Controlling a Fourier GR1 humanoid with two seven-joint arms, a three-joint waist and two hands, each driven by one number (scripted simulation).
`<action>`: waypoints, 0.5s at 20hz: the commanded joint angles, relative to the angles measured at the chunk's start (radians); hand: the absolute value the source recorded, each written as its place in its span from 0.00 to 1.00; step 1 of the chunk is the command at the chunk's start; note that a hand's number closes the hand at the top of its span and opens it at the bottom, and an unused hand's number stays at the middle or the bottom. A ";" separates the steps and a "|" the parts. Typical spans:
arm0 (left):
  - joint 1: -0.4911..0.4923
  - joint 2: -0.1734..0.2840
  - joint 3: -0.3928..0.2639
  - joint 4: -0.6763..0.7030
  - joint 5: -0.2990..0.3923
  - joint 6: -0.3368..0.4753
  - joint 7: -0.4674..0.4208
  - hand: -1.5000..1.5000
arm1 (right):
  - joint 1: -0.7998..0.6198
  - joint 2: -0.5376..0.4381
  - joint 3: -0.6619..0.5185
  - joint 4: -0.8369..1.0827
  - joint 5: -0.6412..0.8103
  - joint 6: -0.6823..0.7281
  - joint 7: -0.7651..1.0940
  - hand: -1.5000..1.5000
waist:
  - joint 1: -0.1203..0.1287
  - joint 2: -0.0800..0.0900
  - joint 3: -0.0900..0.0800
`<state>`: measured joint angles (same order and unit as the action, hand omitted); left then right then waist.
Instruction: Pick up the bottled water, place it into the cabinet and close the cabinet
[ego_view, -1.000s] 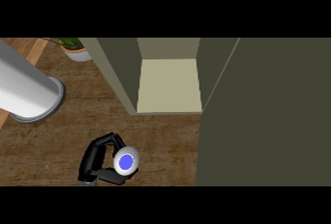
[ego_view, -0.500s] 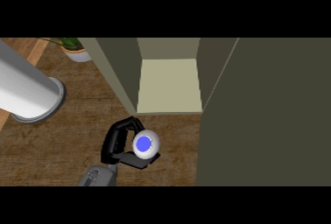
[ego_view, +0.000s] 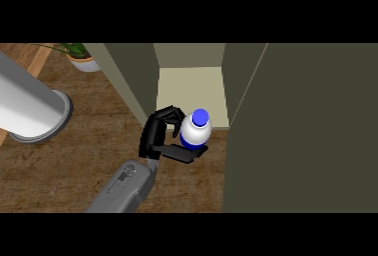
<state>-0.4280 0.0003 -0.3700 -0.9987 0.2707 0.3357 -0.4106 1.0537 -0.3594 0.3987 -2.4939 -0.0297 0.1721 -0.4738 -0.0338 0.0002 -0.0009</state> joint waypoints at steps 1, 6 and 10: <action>-0.165 0.000 -0.020 0.067 0.061 0.115 0.059 1.00 | 0.043 -0.016 -0.027 -0.113 -0.058 0.005 0.014 0.00 | -0.012 0.002 0.000; -0.278 0.000 -0.030 0.191 0.119 0.149 0.104 1.00 | 0.071 -0.023 -0.011 -0.113 -0.044 0.029 -0.001 0.00 | -0.015 0.003 0.000; -0.363 0.000 0.038 0.330 0.198 0.130 0.072 1.00 | 0.036 -0.032 -0.094 -0.109 -0.115 0.038 0.021 0.00 | -0.022 0.012 0.000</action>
<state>-0.7319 0.0002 -0.3669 -0.7770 0.4077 0.4672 -0.3206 1.0567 -0.3715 0.3374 -2.4879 -0.0493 0.2004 -0.5000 -0.0479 0.0074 -0.0007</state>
